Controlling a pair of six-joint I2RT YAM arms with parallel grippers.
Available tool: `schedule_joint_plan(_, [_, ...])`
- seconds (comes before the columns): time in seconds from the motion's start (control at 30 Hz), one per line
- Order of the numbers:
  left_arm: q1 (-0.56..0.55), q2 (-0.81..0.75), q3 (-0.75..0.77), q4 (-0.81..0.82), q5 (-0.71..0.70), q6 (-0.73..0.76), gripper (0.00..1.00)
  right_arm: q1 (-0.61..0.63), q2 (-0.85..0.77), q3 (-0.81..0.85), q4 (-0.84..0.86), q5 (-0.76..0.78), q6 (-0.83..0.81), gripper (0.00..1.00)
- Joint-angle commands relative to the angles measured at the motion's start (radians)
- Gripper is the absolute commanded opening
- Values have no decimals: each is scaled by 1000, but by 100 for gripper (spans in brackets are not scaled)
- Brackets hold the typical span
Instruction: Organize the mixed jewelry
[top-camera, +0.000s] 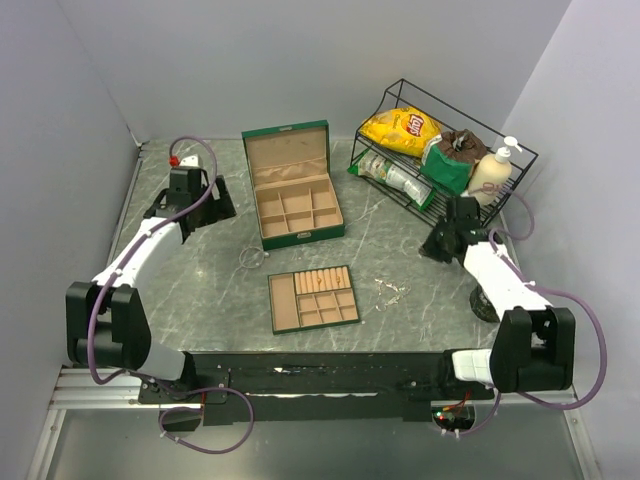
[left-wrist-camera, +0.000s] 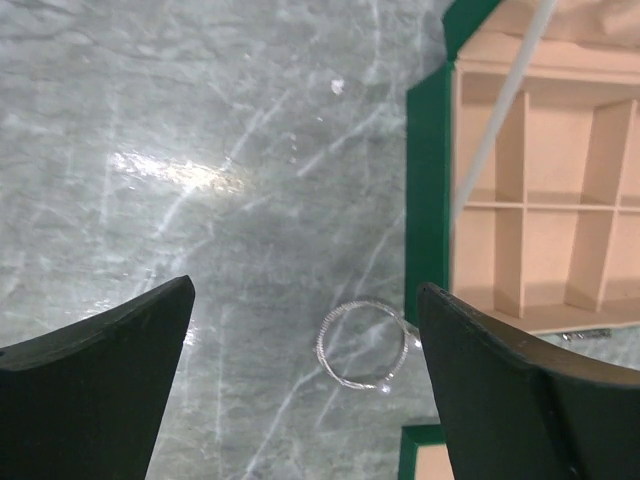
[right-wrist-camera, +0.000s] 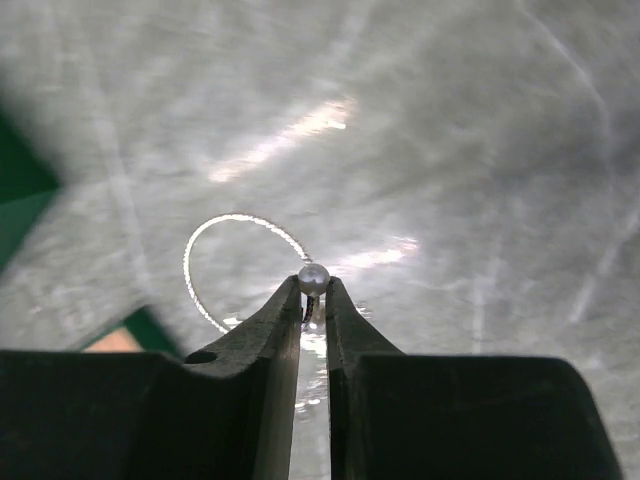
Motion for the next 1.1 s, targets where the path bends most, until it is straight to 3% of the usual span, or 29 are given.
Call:
schedule_joint_plan(0.0, [-7, -5, 10, 14, 20, -2, 99, 85, 3, 151, -4, -23, 5, 4])
schedule_joint_plan(0.3, [-8, -6, 14, -14, -60, 11, 96, 329, 281, 509, -50, 87, -17, 5])
schedule_joint_plan(0.63, [-8, -83, -44, -14, -102, 42, 96, 458, 564, 821, -88, 158, -136, 5])
schedule_joint_plan(1.07, [-10, -68, -29, -25, -112, 42, 96, 561, 735, 960, -85, 325, -255, 5])
